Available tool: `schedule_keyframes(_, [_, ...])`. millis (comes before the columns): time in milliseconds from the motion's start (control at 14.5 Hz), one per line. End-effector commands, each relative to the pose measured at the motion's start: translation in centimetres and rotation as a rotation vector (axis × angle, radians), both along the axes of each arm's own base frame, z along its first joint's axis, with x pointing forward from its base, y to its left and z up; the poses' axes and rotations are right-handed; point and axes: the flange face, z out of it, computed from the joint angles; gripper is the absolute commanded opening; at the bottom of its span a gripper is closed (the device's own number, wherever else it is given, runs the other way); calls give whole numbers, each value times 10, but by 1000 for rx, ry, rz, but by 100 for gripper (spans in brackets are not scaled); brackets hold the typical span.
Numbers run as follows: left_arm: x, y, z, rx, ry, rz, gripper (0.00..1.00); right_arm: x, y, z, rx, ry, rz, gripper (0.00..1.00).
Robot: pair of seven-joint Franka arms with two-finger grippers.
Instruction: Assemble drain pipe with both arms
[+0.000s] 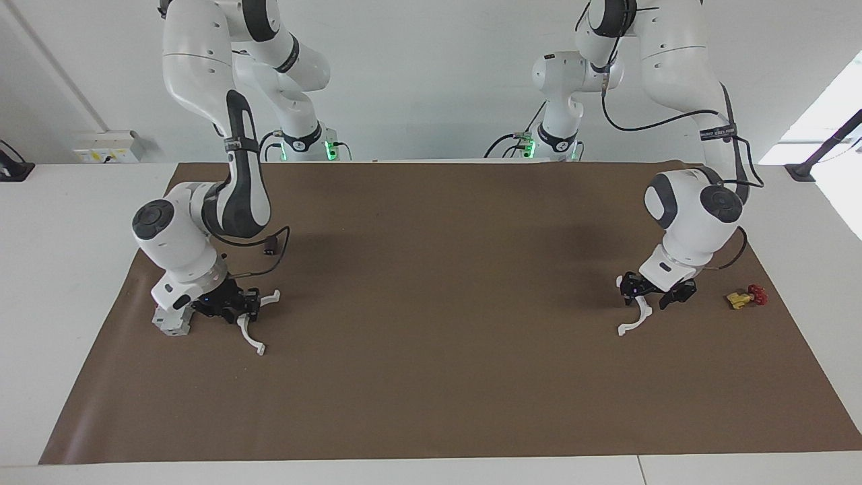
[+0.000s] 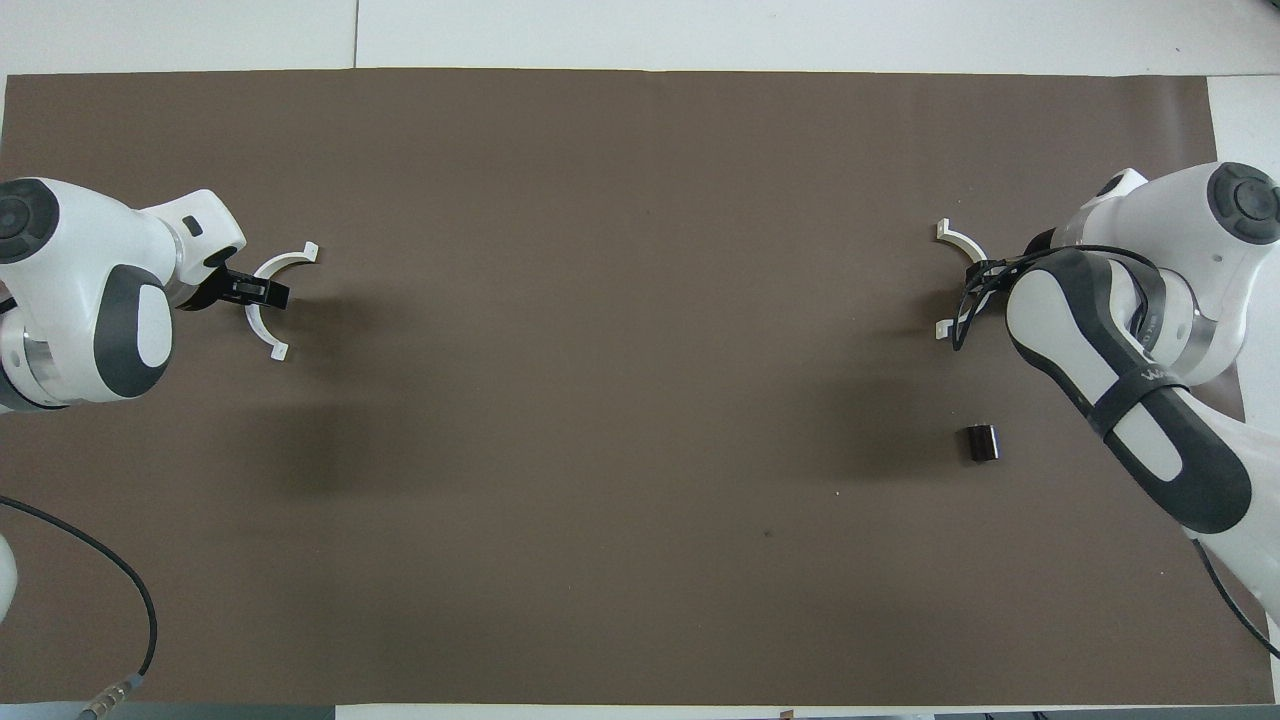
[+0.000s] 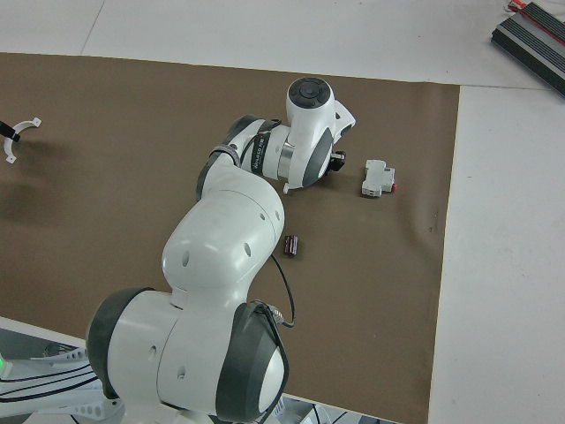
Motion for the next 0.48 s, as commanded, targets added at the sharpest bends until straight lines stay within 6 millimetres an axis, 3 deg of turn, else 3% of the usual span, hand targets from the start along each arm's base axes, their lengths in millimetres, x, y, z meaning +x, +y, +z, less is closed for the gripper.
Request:
schedule_keyframes(0, [1, 3, -1, -4, -26, -45, 42, -4, 0, -1, 17, -19, 7, 36])
schedule_keyframes(69, [0, 5, -1, -1, -24, -71, 26, -4, 0, 0, 17, -22, 7, 25])
schedule_keyframes(206, [0, 8, -1, -1, -21, -66, 6, -1, 2, 2, 14, -40, 9, 8])
schedule_keyframes(275, [0, 9, -1, -2, -18, -63, 0, 1, 2, 4, 14, -43, 9, 5])
schedule_keyframes(413, [-1, 11, 0, -2, -10, -54, 0, 7, 4, 15, 15, -46, 16, 4])
